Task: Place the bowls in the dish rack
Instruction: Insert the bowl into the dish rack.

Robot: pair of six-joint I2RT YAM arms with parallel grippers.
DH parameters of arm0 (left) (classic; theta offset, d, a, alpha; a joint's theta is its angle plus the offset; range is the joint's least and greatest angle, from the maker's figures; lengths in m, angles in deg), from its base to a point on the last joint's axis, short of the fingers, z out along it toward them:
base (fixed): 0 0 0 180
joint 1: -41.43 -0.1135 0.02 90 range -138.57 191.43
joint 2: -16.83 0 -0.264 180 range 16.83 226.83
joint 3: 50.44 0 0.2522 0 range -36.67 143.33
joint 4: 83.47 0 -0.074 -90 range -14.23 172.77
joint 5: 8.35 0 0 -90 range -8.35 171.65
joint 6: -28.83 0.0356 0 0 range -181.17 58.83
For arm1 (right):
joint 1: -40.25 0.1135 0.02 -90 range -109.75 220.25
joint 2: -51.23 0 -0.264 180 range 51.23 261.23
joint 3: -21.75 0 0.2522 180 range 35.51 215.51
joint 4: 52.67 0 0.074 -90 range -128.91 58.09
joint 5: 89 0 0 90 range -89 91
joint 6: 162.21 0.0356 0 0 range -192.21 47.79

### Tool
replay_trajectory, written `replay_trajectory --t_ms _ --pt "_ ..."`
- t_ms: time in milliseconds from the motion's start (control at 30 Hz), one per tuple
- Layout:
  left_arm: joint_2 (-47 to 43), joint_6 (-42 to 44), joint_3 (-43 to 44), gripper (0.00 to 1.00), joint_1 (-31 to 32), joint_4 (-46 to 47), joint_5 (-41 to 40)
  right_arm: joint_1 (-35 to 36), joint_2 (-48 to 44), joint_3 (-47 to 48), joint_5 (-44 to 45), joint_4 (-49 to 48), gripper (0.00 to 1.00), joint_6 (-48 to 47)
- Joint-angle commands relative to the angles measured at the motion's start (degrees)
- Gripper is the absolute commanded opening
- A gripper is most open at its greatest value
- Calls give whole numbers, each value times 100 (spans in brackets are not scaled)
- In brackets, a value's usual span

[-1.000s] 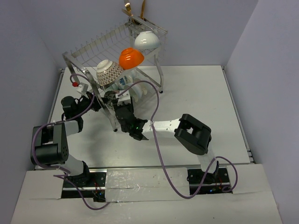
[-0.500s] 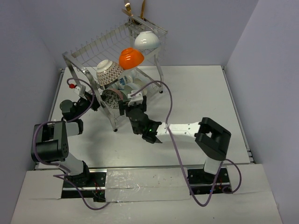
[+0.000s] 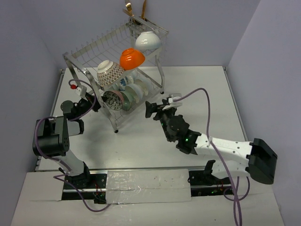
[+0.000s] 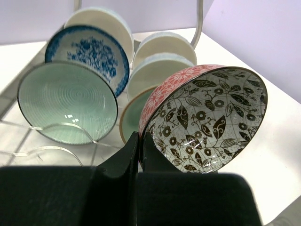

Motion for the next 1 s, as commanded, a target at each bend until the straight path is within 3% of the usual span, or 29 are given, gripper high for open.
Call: replay_trajectory --t_ms 0,500,733,967 --pt "130 96 395 0 -128 1129 395 -76 -633 -327 -39 -66 88 162" --pt "236 1220 781 0 -296 56 791 -217 -1075 -846 119 57 88 311" --pt "491 992 597 0 -287 1057 651 -244 -960 -775 92 92 88 302" --pt "474 1449 509 0 -120 1024 422 -366 -881 -811 -30 101 88 425"
